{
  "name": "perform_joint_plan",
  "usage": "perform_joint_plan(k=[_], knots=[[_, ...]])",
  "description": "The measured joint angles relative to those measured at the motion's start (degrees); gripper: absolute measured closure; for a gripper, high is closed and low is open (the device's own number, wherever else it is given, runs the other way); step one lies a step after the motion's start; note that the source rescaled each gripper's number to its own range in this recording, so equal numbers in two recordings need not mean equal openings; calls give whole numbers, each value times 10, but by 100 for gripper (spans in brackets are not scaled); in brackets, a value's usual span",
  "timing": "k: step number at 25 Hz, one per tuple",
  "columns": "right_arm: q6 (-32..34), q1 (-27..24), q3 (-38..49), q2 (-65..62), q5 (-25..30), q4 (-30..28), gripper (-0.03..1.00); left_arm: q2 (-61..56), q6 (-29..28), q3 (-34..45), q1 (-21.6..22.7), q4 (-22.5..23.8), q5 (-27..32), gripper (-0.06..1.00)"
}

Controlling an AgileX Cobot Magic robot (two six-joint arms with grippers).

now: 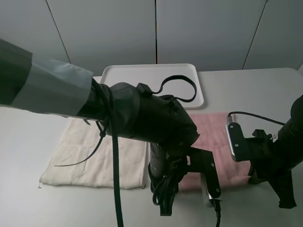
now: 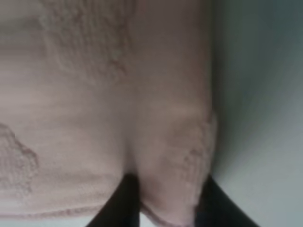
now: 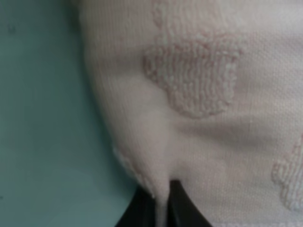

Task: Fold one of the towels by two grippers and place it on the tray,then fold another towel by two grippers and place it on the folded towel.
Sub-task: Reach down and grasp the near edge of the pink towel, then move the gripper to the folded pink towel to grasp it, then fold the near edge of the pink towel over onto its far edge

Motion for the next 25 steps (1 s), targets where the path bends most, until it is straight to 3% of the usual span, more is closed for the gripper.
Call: perform_joint_plan(k=[3, 4, 14, 22, 25], knots=[[0, 0, 0, 0, 1, 14, 96, 0, -35, 0, 0, 18, -11, 91], [0, 0, 0, 0, 1, 18, 96, 0, -41, 0, 0, 25, -12, 93], [5, 0, 0, 1, -3, 103, 97, 0, -51, 0, 0, 39, -14, 94], [113, 0, -4, -48, 2, 104, 97, -10, -51, 0, 0, 40, -14, 94], [172, 0, -13, -79, 30, 93, 97, -21, -53, -6, 0, 40, -14, 94]])
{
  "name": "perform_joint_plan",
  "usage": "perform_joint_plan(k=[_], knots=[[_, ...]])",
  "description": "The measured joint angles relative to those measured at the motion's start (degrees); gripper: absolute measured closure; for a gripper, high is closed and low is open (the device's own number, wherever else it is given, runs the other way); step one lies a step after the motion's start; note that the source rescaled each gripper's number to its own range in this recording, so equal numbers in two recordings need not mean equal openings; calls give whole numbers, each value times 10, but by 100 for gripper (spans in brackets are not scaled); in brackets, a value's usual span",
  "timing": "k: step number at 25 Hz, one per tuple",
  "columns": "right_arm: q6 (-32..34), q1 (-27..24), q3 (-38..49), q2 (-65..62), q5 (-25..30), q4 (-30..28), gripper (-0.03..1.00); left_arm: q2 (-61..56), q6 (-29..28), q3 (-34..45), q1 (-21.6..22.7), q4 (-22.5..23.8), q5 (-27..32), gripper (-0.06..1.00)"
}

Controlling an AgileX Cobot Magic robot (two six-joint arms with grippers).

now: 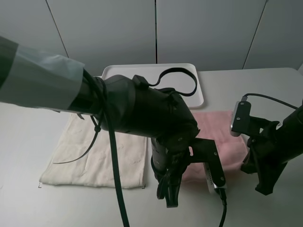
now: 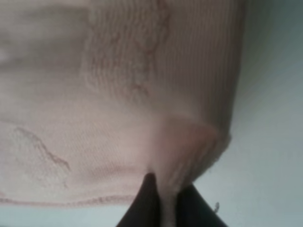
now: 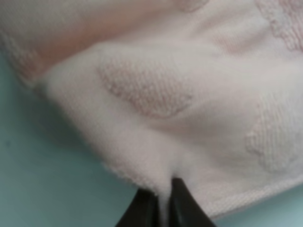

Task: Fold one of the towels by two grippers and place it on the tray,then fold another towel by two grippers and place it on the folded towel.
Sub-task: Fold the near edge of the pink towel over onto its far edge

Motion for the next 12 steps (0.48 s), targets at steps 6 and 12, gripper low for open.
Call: perform_joint_plan(k=[6, 12], knots=[[172, 0, -35, -43, 64, -61, 97, -34, 0, -2, 2, -1, -7, 94], [258, 0, -73, -52, 101, -79, 97, -68, -39, -5, 33, -5, -21, 94]])
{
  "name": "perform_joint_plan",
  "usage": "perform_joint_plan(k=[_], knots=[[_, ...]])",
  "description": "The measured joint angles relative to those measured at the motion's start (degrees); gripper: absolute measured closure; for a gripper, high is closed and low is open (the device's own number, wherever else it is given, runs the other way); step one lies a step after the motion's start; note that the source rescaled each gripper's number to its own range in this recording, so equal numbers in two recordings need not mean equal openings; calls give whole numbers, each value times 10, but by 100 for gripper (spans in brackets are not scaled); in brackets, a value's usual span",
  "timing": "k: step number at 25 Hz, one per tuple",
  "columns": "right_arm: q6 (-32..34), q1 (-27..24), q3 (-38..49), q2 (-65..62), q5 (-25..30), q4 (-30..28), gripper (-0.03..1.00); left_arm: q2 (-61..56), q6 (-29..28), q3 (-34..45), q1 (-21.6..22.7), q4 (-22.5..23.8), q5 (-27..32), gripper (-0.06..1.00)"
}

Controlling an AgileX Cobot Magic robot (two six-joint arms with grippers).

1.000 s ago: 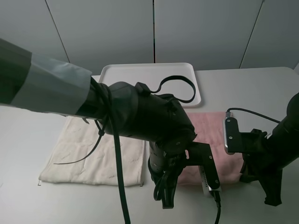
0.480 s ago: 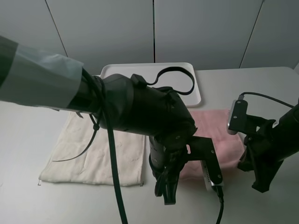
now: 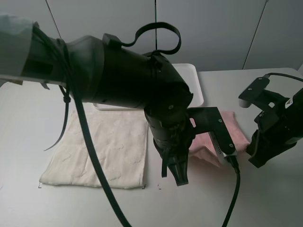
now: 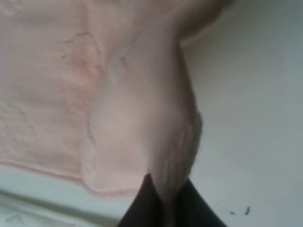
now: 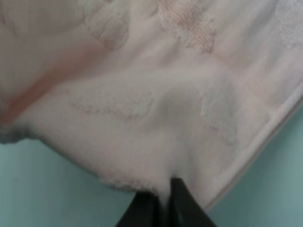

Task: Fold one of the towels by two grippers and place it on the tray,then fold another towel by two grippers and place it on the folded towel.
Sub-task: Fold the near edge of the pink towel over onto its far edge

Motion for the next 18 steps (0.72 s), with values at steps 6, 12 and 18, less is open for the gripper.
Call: perform_joint_plan(k=[6, 12, 18], knots=[[70, 0, -21, 0, -30, 0, 97, -19, -19, 0, 44, -11, -11, 94], [136, 0, -23, 0, -106, -3, 97, -19, -21, 0, 70, -37, -31, 94], [215, 0, -23, 0, -157, -51, 97, -19, -35, 0, 77, -41, -71, 94]])
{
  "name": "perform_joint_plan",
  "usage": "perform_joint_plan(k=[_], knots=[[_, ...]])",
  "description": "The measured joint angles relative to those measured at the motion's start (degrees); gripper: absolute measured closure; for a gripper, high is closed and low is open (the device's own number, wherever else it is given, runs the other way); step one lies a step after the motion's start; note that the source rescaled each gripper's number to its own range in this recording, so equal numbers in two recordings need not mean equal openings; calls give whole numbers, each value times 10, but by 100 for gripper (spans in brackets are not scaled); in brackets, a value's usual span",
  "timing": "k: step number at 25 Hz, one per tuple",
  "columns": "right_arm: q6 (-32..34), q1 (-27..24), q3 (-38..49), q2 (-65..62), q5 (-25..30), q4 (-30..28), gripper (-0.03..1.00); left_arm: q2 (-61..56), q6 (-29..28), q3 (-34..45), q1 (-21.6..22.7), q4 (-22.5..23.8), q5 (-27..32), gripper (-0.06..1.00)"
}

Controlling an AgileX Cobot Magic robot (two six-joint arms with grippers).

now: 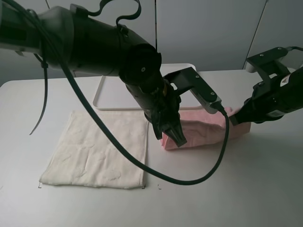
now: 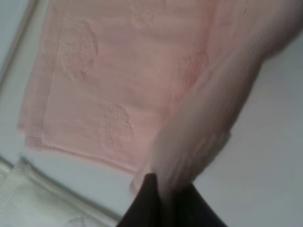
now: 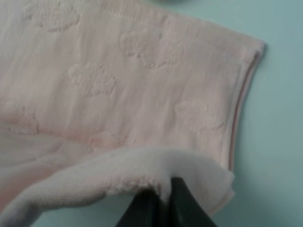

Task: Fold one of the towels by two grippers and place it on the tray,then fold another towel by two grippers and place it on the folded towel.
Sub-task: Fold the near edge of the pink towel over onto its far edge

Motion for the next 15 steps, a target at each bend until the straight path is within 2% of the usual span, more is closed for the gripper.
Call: perform_joint_plan(k=[3, 7, 15], knots=[[39, 0, 0, 9, -13, -28, 97, 0, -3, 0, 7, 0, -5, 94], [57, 0, 0, 38, -37, -39, 97, 0, -14, 0, 18, 8, -10, 94], [69, 0, 0, 87, -139, -44, 97, 46, -47, 0, 43, 27, -33, 94]])
